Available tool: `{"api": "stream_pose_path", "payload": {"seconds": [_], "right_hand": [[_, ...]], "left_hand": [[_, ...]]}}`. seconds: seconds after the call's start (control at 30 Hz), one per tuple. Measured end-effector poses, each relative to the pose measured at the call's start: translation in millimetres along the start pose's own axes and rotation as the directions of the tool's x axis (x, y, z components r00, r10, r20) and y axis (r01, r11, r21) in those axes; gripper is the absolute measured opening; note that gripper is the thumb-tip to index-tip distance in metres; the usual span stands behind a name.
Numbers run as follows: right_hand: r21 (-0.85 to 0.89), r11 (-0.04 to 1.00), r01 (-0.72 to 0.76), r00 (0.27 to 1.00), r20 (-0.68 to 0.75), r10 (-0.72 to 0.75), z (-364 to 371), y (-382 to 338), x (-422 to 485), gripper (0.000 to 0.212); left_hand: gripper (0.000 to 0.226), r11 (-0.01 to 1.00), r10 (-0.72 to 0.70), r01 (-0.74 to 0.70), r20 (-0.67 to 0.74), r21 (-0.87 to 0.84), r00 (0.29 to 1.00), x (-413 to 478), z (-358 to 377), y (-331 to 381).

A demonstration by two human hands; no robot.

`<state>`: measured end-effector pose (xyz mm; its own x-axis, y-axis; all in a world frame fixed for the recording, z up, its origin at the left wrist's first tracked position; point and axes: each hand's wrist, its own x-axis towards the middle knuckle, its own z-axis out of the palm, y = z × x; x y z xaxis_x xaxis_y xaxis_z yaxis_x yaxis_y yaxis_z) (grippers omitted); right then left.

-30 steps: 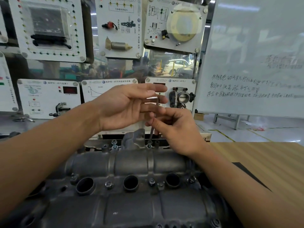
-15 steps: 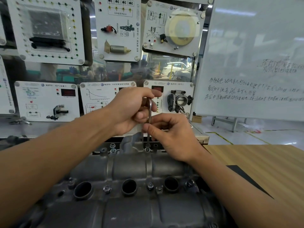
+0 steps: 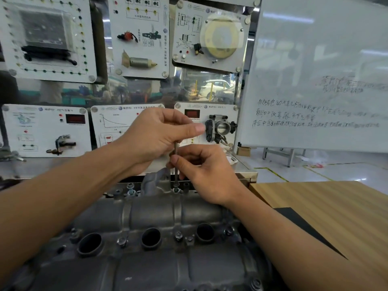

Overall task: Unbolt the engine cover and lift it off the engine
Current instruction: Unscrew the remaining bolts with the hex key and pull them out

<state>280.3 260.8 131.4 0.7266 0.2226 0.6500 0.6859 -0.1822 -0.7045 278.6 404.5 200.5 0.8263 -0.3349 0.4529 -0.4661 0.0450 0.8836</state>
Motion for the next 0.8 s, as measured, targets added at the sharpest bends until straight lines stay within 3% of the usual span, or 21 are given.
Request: {"api": "stream_pose_path", "payload": {"seconds": [0.1,0.23,0.37,0.47,0.53,0.67,0.73,0.8], "right_hand": [[-0.009,1.000,0.019,0.999,0.044,-0.018,2,1,0,0.011],[-0.029,0.999,0.013,0.998,0.057,-0.011,1,0,1,0.013],[-0.006,1.000,-0.026,1.000,0.005,0.026,0,-4,2,0.015],[-0.011,1.000,-0.025,1.000,0.002,0.025,2,-6,2,0.019],[-0.034,0.999,-0.021,1.000,0.007,0.021,3,-5,1,0.019],[-0.080,0.997,0.011,1.000,0.030,-0.009,4,-2,0,0.014],[-0.082,0.996,0.027,0.999,0.040,-0.024,5,0,0,0.012],[-0.073,0.997,0.030,0.998,0.048,-0.027,5,2,0,0.011]], "left_hand": [[0.011,0.995,-0.101,0.102,-0.096,0.004,0.990,5,-1,0],[0.022,0.938,-0.264,0.255,-0.010,-0.233,0.964,10,-14,0],[0.031,0.882,-0.197,0.299,0.293,-0.365,0.936,3,-25,-2],[0.026,0.923,-0.111,0.228,0.353,-0.310,0.929,1,-30,-3],[0.021,0.961,-0.112,0.178,0.292,-0.213,0.950,3,-25,1],[0.034,0.992,0.007,-0.007,0.000,0.123,1.000,4,-6,3],[0.024,0.989,0.021,-0.007,-0.094,0.146,0.995,6,-2,2],[0.015,0.992,-0.093,0.102,-0.120,0.072,0.988,9,-3,3]]}}
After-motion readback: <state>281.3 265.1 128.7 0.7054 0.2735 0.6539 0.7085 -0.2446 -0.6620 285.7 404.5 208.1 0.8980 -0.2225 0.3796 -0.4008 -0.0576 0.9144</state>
